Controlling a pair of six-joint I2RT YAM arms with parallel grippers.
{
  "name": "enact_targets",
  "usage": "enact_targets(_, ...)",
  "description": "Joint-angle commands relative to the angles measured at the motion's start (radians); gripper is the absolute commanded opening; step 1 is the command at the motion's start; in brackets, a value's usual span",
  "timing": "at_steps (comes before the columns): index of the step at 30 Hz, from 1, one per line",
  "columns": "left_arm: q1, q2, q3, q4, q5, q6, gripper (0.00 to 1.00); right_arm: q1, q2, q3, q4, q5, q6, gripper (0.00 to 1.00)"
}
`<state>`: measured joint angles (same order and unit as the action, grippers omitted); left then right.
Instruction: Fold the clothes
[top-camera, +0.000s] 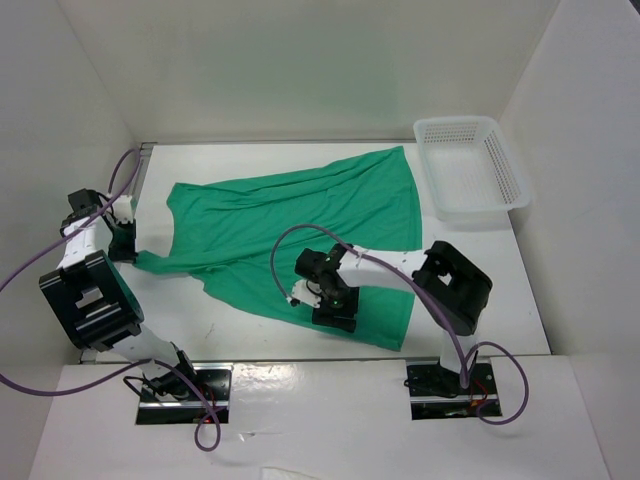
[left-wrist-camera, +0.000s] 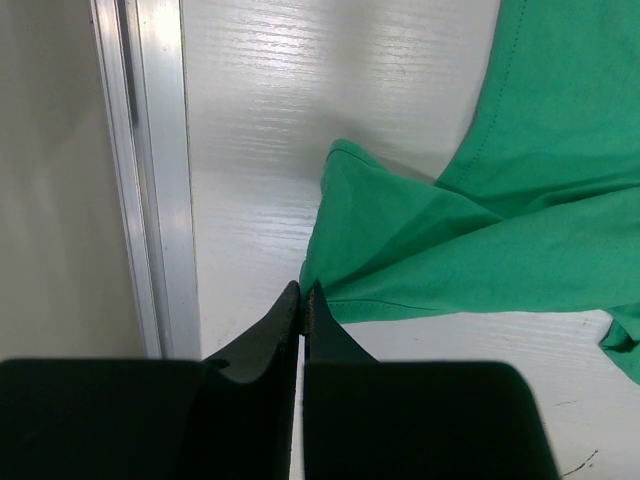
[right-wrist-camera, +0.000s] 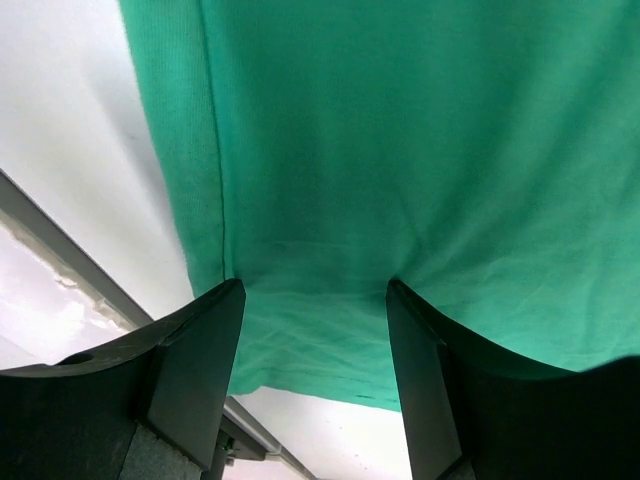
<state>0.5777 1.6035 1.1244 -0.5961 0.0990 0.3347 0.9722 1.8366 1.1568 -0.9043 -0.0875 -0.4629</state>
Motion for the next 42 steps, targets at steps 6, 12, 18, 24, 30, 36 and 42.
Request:
enact_targets(6, 0.007, 0.01, 0.034, 0.022, 0.021, -0.011, 0.0, 0.049, 0.009, -0.046, 0.022, -0.028, 0.004, 0.65)
enact_targets(12, 0.007, 0.01, 0.034, 0.032, 0.011, -0.011, 0.0, 0.049, 0.018, -0.055, -0.013, 0.021, 0.004, 0.65)
enact_targets(18, 0.007, 0.019, 0.034, 0.032, 0.011, -0.011, 0.0, 0.049, -0.003, -0.077, -0.076, 0.127, -0.014, 0.65)
enact_targets(24, 0.007, 0.019, 0.034, 0.032, 0.011, -0.011, 0.0, 0.049, -0.014, -0.089, -0.126, 0.172, -0.014, 0.57)
enact_targets(30, 0.007, 0.019, 0.034, 0.032, 0.011, -0.011, 0.0, 0.049, -0.051, -0.077, -0.227, 0.161, -0.054, 0.57)
enact_targets(36, 0.007, 0.019, 0.043, 0.032, 0.011, -0.011, 0.0, 0.049, -0.103, -0.055, -0.321, 0.127, -0.117, 0.57)
enact_targets(42, 0.007, 0.019, -0.009, 0.007, -0.024, 0.047, 0.08, 0.028, -0.198, 0.018, -0.343, 0.068, -0.157, 0.57)
